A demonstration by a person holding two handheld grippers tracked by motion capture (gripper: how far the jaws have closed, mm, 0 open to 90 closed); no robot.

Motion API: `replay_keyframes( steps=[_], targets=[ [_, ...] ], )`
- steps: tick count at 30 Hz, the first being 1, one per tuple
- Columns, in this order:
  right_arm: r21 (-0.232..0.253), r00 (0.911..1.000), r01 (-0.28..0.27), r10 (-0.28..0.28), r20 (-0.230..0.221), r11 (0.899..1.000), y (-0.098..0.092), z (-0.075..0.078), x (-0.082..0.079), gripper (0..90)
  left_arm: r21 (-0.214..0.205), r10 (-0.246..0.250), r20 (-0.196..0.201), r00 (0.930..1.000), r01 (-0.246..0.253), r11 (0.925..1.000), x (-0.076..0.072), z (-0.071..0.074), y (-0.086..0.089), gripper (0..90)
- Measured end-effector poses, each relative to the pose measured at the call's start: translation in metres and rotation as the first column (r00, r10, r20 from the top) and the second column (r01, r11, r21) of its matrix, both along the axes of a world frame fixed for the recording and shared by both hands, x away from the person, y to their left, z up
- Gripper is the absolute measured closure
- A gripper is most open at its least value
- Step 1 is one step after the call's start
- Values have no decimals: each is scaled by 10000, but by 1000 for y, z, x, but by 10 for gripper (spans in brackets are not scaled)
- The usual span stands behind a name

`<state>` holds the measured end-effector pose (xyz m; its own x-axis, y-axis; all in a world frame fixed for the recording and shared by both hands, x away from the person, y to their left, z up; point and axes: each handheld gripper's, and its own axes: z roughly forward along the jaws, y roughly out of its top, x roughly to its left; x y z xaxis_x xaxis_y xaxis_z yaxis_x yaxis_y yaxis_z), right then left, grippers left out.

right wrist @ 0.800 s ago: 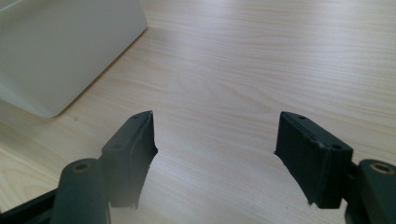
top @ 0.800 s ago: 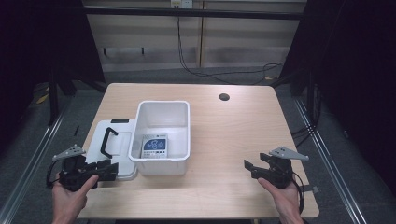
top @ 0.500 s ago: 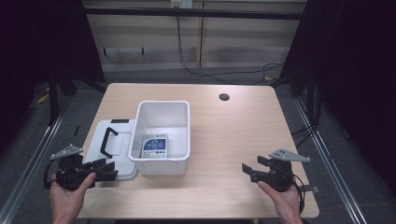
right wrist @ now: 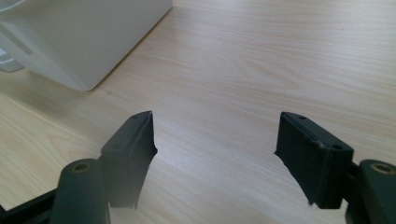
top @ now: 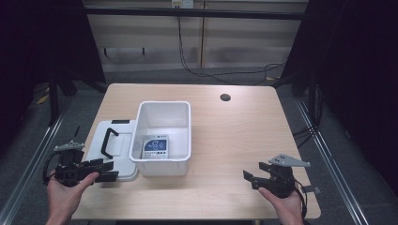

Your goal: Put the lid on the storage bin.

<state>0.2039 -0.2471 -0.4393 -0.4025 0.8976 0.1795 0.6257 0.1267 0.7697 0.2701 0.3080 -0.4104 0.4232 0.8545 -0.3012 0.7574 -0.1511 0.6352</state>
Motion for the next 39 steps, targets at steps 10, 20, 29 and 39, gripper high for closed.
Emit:
replay_keyframes(
  steps=[10, 20, 29, 39],
  targets=[
    [13, 9998, 124, -124, 153, 9999, 1, 4, -1, 263, -171, -412, -457, 9981, 404, 9990, 19, 15, 11, 502],
    [0, 10000, 59, -59, -22, 10000, 2, 3, 1, 264, 288, -118, -1152, 9933, 152, 9995, 38, 29, 19, 510],
    [11, 9999, 49, -49, -146, 10000, 4, 1, 3, 263, 1203, 276, -1602, 9867, -82, 9927, 62, 46, 23, 562],
    [-41, 9998, -13, 12, -213, 10000, 3, 0, 2, 254, 2275, 442, -2555, 9658, 157, 9736, 85, 42, 7, 589]
  ],
)
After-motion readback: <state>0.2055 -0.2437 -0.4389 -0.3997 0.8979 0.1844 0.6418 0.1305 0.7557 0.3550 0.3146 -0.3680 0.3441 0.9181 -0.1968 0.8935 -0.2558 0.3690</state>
